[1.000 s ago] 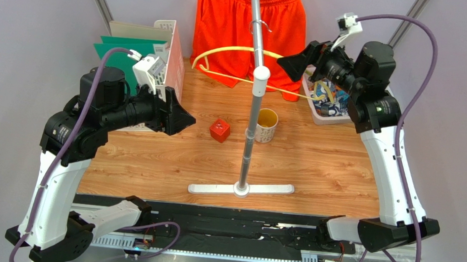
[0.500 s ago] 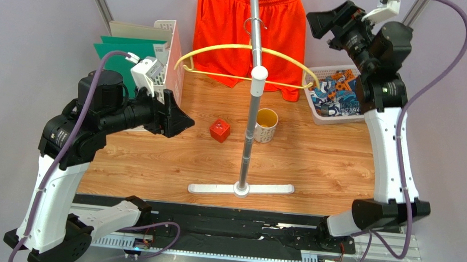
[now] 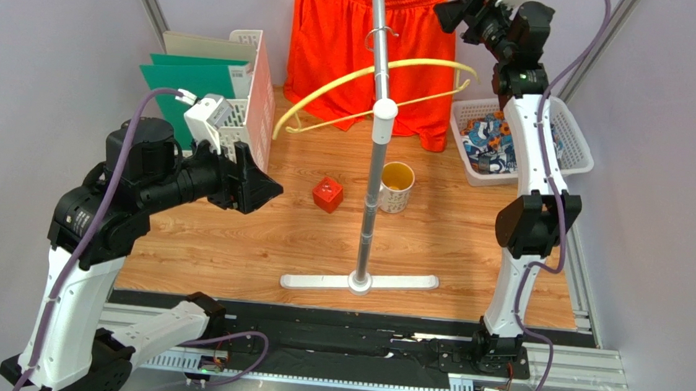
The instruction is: Remove the shorts from the hanger
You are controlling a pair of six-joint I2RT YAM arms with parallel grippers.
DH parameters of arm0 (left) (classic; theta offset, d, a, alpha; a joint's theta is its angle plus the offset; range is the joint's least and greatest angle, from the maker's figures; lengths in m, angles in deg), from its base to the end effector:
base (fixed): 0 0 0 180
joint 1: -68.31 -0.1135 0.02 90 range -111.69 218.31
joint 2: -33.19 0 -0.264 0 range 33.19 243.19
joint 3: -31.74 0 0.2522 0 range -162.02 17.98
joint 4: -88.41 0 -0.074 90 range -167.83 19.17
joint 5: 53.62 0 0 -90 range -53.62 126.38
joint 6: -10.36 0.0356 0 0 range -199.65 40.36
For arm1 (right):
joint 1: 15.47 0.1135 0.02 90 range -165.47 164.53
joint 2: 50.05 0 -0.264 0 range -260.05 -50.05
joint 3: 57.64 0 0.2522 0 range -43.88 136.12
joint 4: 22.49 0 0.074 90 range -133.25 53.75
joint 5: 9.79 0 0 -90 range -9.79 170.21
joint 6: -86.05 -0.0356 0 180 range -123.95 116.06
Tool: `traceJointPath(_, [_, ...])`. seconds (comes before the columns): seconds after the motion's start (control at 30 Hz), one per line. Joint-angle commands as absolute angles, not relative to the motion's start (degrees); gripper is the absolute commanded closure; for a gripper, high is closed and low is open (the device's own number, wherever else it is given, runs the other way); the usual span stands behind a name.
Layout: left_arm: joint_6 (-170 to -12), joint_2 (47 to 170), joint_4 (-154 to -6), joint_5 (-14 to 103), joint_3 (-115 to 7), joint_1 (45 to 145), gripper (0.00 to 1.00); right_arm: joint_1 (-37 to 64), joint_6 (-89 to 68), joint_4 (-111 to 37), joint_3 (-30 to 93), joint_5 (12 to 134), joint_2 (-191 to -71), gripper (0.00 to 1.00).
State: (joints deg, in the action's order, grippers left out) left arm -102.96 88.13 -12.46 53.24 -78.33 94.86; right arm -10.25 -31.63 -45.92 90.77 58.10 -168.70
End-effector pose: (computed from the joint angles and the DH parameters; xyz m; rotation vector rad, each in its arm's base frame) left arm 0.0949 -0.0590 0.4926 0.2567 2.0572 -0.8423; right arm 0.4687 0.0563 0.4822 -0.0286 1.5128 0.7446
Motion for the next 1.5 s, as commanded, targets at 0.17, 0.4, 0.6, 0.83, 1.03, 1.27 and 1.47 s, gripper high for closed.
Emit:
traceJointPath(0.17, [-102.5,87.16,-11.83,48.51,-80.8,94.94,0.19,-9.05,-17.76,-34.93,94.63,51.21,-174.84,0.0])
traceJointPath(0.4, [-103.55,85.66,-11.12,43.85,-81.16,94.94,0.18,-7.38,-22.14,-27.38,95.25,52.08,-179.15,0.03])
traceJointPath(0.6, [-105.05,87.07,-11.65,44.73,-80.98,94.94,0.19,-5.71,-14.78,-29.04,96.57,60.6,-179.25,0.0])
traceJointPath(0.83, [-105.92,87.16,-11.82,43.59,-80.81,94.94,0.19,-5.71,-7.46,-28.87,92.27,68.94,-175.65,0.0])
traceJointPath(1.03, [-105.57,89.18,-11.03,43.85,-82.3,94.94,0.2,-5.62,-4.21,-27.63,92.52,67.13,-175.91,0.0])
traceJointPath(1.27, [-104.34,89.09,-11.38,40.86,-82.47,94.94,0.19,-5.62,6.15,-27.1,96.21,60.79,-179.59,0.0])
traceJointPath(1.47, [-102.5,93.13,-10.86,41.12,-85.37,94.86,0.19,-5.27,6.69,-22.98,96.48,57.54,-182.41,0.12])
